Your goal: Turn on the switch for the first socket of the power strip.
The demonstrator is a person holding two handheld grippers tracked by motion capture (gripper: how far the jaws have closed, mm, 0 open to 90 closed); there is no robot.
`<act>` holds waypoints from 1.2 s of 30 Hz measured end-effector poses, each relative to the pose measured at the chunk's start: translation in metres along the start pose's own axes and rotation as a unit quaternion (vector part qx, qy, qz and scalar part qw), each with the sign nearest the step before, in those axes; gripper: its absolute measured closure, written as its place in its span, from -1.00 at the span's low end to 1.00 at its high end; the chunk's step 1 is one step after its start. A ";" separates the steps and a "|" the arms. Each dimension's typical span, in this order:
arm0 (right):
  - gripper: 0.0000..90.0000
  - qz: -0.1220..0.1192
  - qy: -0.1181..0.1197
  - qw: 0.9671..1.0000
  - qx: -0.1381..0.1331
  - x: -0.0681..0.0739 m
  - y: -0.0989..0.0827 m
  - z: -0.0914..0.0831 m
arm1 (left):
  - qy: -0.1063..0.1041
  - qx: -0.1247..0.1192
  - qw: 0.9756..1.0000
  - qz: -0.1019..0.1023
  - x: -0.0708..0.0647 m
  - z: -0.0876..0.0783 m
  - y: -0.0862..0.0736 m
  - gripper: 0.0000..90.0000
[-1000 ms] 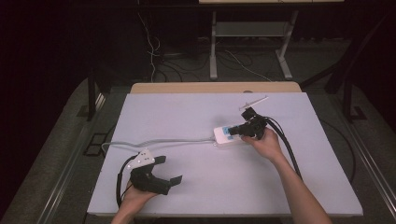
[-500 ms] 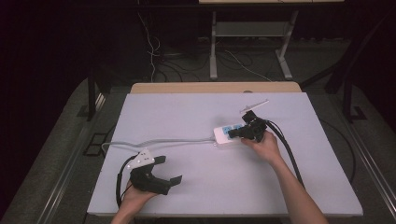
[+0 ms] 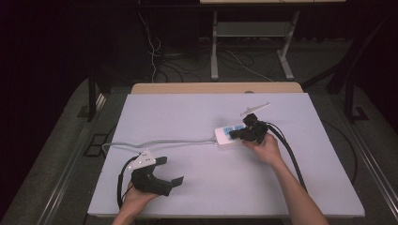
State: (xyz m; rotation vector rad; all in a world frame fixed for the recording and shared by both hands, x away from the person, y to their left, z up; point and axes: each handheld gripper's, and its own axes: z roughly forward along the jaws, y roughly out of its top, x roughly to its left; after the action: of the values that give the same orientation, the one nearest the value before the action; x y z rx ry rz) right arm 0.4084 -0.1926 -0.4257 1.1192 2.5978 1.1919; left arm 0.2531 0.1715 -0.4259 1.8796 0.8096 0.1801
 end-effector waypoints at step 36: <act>1.00 0.010 0.004 1.000 -0.005 -0.002 0.003 -0.012 | 0.002 0.001 1.000 -0.005 0.005 0.000 0.000 -1.00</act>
State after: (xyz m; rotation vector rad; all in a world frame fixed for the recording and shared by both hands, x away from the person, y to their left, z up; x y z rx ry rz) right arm 0.4078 -0.2003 -0.4160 1.1450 2.5903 1.2140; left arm 0.2564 0.1743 -0.4273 1.8765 0.8228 0.1774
